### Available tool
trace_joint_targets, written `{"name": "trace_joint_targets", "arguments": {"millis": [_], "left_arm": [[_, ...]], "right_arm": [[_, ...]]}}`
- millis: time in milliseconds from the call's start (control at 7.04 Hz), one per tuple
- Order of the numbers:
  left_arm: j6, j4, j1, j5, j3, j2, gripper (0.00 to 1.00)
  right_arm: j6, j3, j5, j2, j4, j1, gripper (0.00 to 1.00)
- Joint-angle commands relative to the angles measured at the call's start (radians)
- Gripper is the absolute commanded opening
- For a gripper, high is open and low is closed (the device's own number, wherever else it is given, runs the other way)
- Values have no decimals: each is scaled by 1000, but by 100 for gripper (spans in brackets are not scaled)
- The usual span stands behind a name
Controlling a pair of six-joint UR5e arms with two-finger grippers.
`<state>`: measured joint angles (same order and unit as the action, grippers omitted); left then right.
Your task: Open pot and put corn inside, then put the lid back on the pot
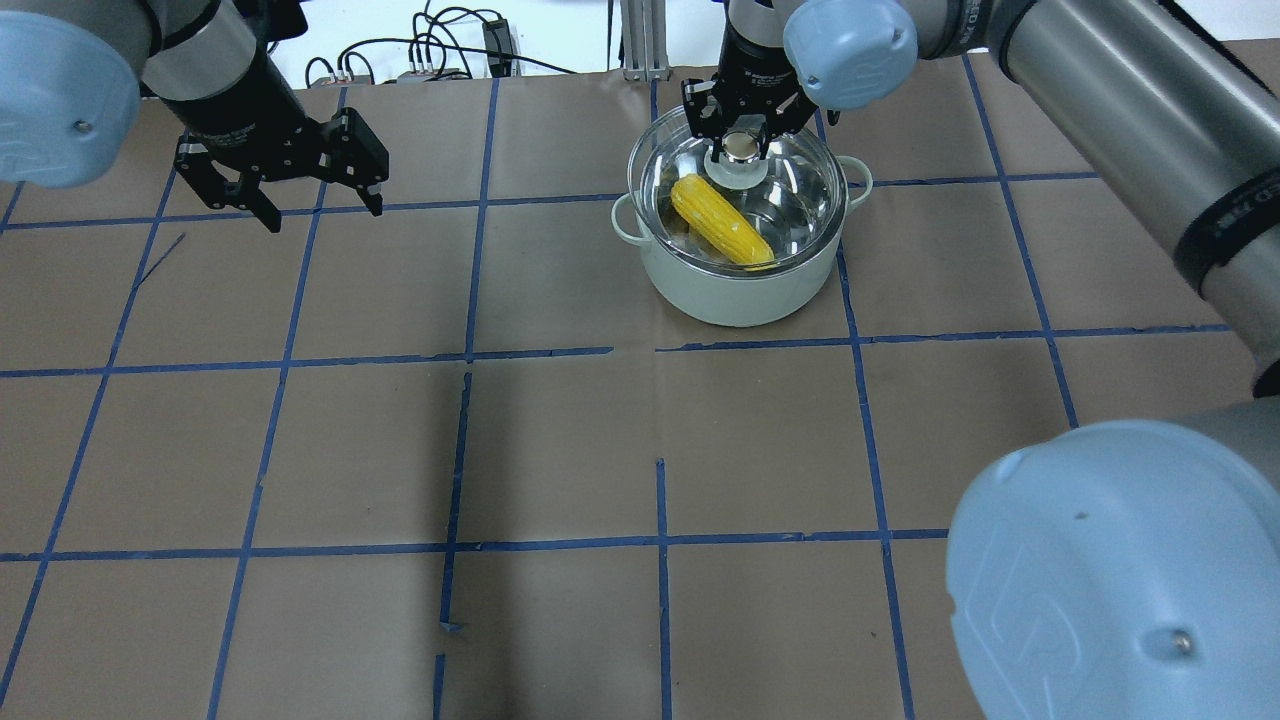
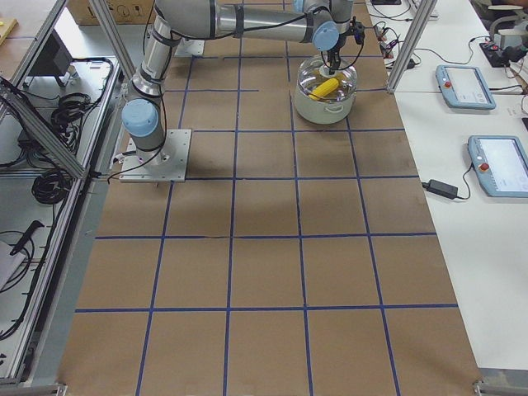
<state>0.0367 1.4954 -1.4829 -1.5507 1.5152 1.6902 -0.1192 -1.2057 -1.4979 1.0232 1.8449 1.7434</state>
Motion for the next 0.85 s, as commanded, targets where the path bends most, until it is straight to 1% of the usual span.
{"name": "trace_joint_targets", "arguments": {"millis": [0, 142, 710], "left_arm": [[6, 9, 15, -2, -10, 21, 100], [11, 8, 19, 14, -12, 25, 100], [9, 5, 24, 12, -7, 31, 100]], "right_arm": [[3, 6, 1, -12, -1, -4, 8], [4, 8, 2, -12, -1, -5, 8], [12, 11, 1, -14, -1, -12, 8]]}}
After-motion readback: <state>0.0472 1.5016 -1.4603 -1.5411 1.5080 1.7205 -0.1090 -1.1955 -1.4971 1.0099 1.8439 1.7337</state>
